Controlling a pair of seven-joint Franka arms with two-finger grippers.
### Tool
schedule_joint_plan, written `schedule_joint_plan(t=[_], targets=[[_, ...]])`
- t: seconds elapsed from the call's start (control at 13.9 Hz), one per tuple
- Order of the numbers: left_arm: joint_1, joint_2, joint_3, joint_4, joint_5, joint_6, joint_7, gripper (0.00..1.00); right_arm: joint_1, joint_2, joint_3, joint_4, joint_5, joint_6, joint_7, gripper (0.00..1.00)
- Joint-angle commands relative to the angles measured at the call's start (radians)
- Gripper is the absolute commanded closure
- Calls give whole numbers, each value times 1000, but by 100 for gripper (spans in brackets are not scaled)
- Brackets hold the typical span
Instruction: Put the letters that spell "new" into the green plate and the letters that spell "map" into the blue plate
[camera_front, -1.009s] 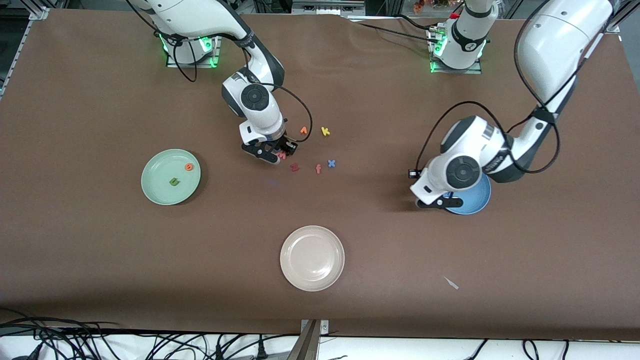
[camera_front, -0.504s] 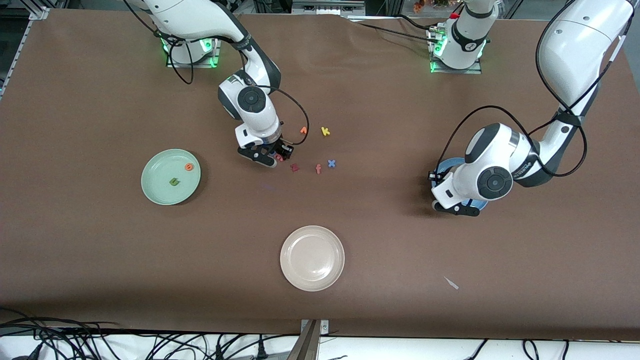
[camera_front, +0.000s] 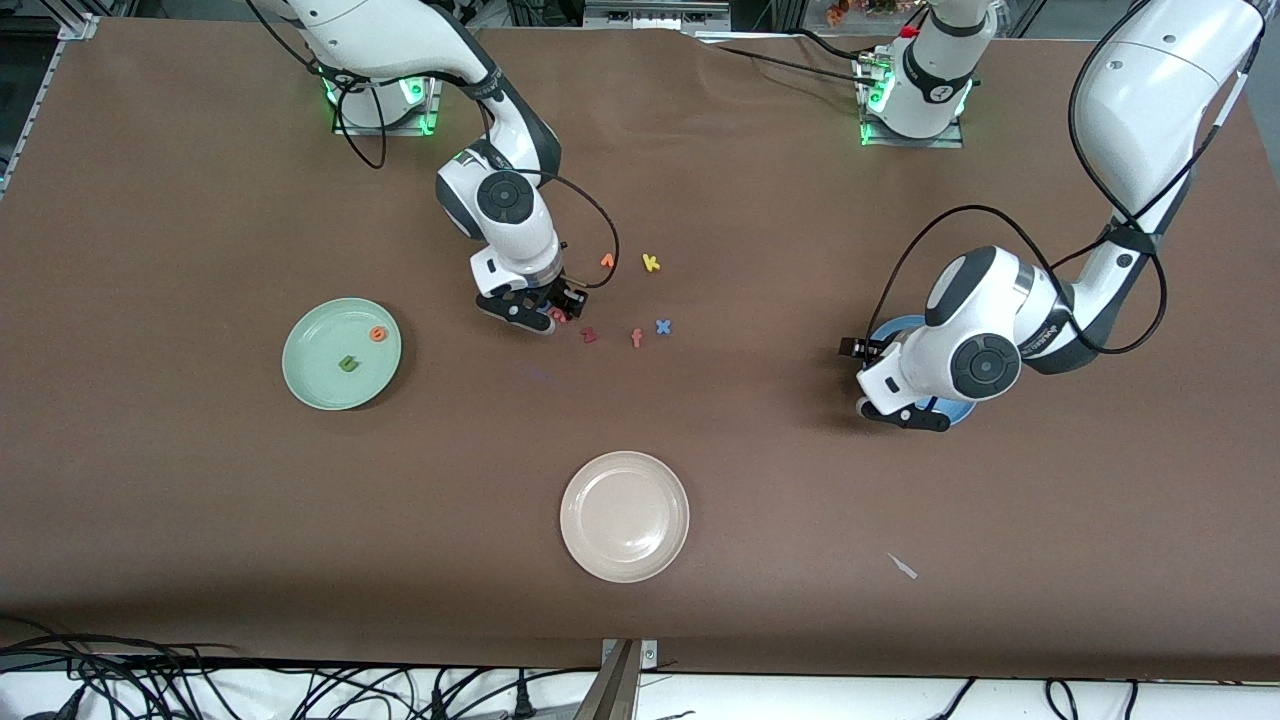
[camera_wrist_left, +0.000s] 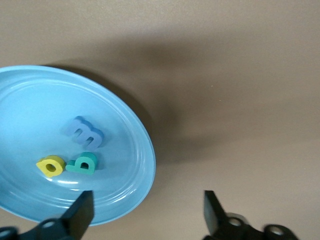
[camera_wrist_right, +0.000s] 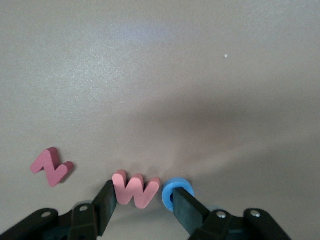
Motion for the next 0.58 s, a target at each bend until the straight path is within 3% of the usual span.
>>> schedule_joint_plan(t=[0.0,0.14,0.29,0.5], targets=[[-1,-16,-23,23,-24,-17,23,0,10,13,-28,-28,-47,10,-15,29],[-1,-17,-33,101,-24,-95,26,0,9,13,-29,-33,-52,13,-15,27],[-32,-17,-41,211,-21,-216,26,0,9,13,-32,-42,-90,14,-18,2],[-50,-18,-52,330,-23,-315,28,0,9,12,-35,-37,-104,10,-13,0]])
